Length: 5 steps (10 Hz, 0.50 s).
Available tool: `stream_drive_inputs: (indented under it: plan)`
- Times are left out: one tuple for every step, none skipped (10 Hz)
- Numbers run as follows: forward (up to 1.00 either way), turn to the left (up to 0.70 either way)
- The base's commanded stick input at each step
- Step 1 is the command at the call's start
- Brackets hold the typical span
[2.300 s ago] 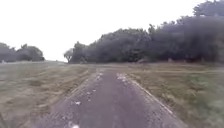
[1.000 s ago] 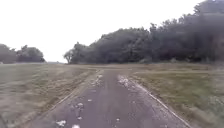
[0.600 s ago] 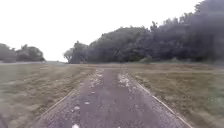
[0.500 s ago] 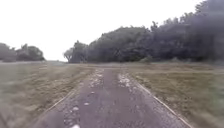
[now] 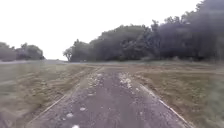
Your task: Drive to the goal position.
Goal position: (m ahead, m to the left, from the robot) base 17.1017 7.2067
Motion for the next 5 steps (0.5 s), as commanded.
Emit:
stream_drive_inputs:
  plan:
    - [0.45,0.0]
    - [0.45,0.0]
    - [0.45,0.0]
    - [0.45,0.0]
    - [0.45,0.0]
